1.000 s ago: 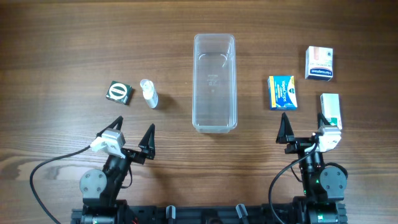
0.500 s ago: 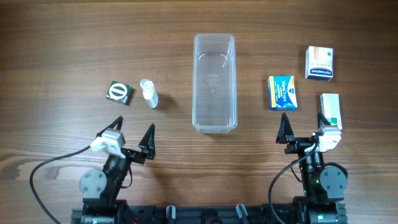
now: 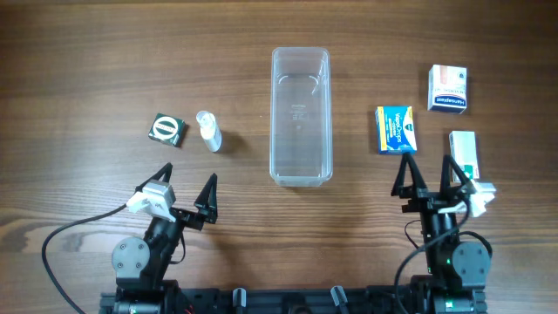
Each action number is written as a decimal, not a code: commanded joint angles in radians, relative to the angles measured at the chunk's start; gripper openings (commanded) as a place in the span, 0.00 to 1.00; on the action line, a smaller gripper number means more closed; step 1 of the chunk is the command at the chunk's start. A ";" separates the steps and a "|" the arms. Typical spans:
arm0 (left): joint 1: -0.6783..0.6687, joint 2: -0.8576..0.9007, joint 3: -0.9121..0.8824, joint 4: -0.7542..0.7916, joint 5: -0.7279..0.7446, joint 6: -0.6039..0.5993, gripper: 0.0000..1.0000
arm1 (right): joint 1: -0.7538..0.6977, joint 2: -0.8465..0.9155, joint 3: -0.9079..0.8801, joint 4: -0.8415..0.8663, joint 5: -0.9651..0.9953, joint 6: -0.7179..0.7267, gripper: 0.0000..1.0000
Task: Pack container
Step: 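Move the right gripper over the blue-yellow VapoDrops box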
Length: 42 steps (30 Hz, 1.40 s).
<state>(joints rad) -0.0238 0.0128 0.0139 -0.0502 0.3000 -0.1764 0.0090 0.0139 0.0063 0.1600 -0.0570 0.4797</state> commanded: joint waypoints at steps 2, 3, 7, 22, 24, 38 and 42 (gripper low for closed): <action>0.007 -0.005 -0.008 0.002 -0.005 0.016 1.00 | 0.005 -0.003 0.001 0.145 -0.195 0.009 1.00; 0.007 -0.005 -0.008 0.002 -0.005 0.016 1.00 | 0.005 -0.002 0.011 0.167 -0.212 -0.023 1.00; 0.007 -0.005 -0.008 0.002 -0.005 0.016 1.00 | 0.005 0.058 0.121 0.148 -0.208 -0.224 0.99; 0.007 -0.005 -0.008 0.002 -0.005 0.016 1.00 | 0.005 1.332 1.213 -0.697 -0.074 -0.455 1.00; 0.007 -0.005 -0.008 0.002 -0.005 0.016 1.00 | 0.005 1.438 1.289 -0.753 -0.074 -0.453 1.00; 0.007 -0.005 -0.008 0.002 -0.005 0.016 1.00 | 0.004 1.829 1.311 -0.831 0.026 -0.480 1.00; 0.007 -0.005 -0.008 0.002 -0.005 0.016 1.00 | 0.003 1.896 1.310 -0.866 0.039 -0.480 1.00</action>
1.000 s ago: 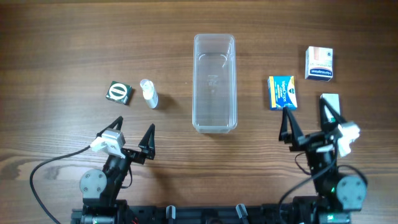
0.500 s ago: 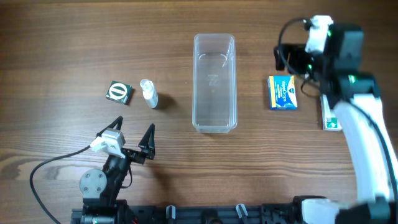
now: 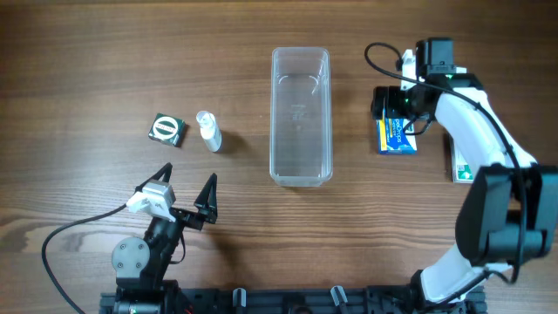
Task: Pack container
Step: 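Move the right gripper over the blue-yellow VapoDrops box, then lower the right gripper and grasp the VapoDrops box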
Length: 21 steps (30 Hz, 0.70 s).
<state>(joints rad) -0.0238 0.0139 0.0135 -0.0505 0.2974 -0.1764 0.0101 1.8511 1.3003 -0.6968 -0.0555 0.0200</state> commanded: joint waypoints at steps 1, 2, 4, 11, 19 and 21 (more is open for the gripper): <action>0.007 -0.006 -0.008 0.002 -0.003 0.016 1.00 | 0.002 0.077 0.016 -0.011 0.037 -0.020 1.00; 0.007 -0.006 -0.008 0.002 -0.003 0.016 1.00 | 0.002 0.089 0.016 -0.012 0.037 -0.021 1.00; 0.007 -0.006 -0.008 0.002 -0.003 0.016 1.00 | 0.002 0.109 0.016 -0.029 0.050 -0.020 1.00; 0.007 -0.006 -0.008 0.002 -0.003 0.016 1.00 | -0.003 0.134 0.016 -0.066 0.093 -0.032 1.00; 0.007 -0.006 -0.008 0.002 -0.003 0.016 1.00 | -0.004 0.135 0.016 -0.077 0.077 0.032 1.00; 0.007 -0.006 -0.008 0.002 -0.003 0.016 1.00 | -0.004 0.135 0.016 -0.076 0.077 0.035 1.00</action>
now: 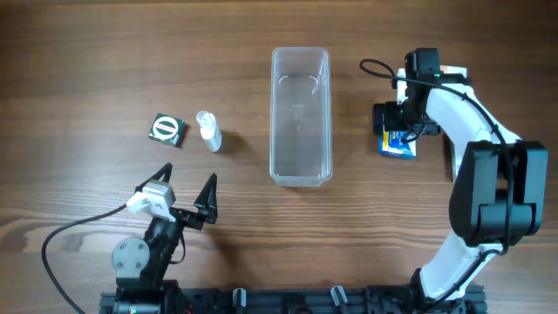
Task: Pack container
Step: 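Lower the right gripper and grasp the VapoDrops box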
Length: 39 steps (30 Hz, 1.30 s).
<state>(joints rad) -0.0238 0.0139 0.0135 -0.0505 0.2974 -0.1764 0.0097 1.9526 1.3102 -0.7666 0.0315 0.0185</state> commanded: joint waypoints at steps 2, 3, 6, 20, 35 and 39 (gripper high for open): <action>0.007 -0.006 -0.008 0.002 -0.003 0.016 1.00 | -0.003 0.034 0.006 0.003 -0.038 0.036 1.00; 0.007 -0.006 -0.008 0.002 -0.003 0.016 1.00 | -0.003 0.034 0.006 0.006 -0.054 0.034 1.00; 0.007 -0.006 -0.008 0.002 -0.003 0.016 1.00 | -0.003 0.033 0.006 0.006 -0.062 0.035 1.00; 0.007 -0.006 -0.008 0.002 -0.003 0.016 1.00 | -0.003 -0.041 0.015 0.013 -0.130 0.036 1.00; 0.007 -0.006 -0.008 0.002 -0.003 0.016 1.00 | -0.003 -0.090 0.014 -0.034 0.025 0.033 1.00; 0.007 -0.006 -0.008 0.002 -0.003 0.016 1.00 | -0.003 -0.090 0.010 -0.029 0.031 0.014 1.00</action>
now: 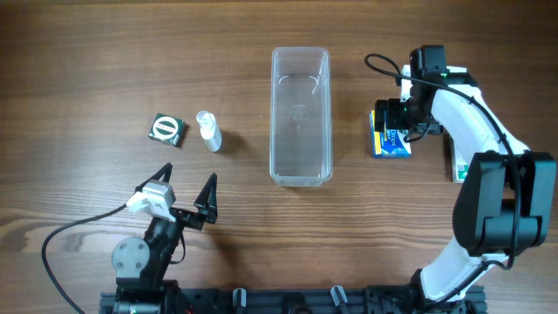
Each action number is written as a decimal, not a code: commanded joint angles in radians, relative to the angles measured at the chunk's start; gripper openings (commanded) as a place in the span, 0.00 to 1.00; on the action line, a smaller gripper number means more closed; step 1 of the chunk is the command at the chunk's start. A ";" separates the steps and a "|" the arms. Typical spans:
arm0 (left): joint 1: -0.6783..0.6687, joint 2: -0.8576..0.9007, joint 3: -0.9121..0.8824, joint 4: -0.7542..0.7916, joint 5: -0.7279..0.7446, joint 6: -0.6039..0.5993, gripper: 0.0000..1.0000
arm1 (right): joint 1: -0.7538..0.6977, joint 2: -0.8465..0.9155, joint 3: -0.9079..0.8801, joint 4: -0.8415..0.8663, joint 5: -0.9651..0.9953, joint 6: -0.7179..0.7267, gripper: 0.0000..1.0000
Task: Pack container
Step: 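Lower the right gripper and grasp the VapoDrops box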
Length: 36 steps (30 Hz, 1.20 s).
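Observation:
The clear, empty plastic container (301, 113) stands in the middle of the table. Right of it lies a blue and yellow box (393, 145). My right gripper (390, 124) is down over the box's far half, and its fingers look closed on the box's sides. A small white bottle (208, 131) and a dark green square packet (166, 129) lie left of the container. My left gripper (187, 188) rests open near the front edge, below those two, holding nothing.
A white and green box (459, 167) lies at the right, partly under my right arm. A white box (452, 73) behind the arm is mostly hidden. Cables run from both arm bases along the front edge.
The blue and yellow box has shifted slightly left, toward the container, with my right gripper still on it. The right arm's wrist has moved a little. The left arm is unchanged.
Both arms first rested open at the front edge, with the boxes lying untouched at the right. Then my right arm was stretched out over the blue and yellow box, then lower on it. Now the box sits slightly nearer the container, with the gripper on it.

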<state>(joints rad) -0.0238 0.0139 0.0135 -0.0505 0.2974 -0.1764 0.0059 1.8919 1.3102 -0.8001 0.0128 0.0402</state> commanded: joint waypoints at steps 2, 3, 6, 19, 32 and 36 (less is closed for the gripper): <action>0.007 -0.006 -0.008 0.002 -0.003 0.016 1.00 | 0.000 -0.029 0.010 0.023 0.025 -0.050 1.00; 0.007 -0.006 -0.008 0.002 -0.003 0.016 1.00 | 0.000 -0.029 0.010 0.024 0.006 -0.065 1.00; 0.007 -0.006 -0.008 0.002 -0.003 0.016 1.00 | 0.002 -0.029 0.010 0.026 -0.052 -0.086 1.00; 0.007 -0.006 -0.008 0.002 -0.003 0.016 1.00 | 0.001 0.039 0.010 0.010 -0.055 -0.145 1.00; 0.007 -0.006 -0.008 0.002 -0.003 0.016 1.00 | 0.002 0.122 0.004 0.000 -0.059 -0.134 1.00; 0.007 -0.006 -0.008 0.002 -0.003 0.016 1.00 | 0.002 0.136 0.004 0.005 -0.059 -0.134 1.00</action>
<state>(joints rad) -0.0238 0.0139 0.0135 -0.0505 0.2974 -0.1764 0.0059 2.0033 1.3102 -0.7975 -0.0284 -0.0845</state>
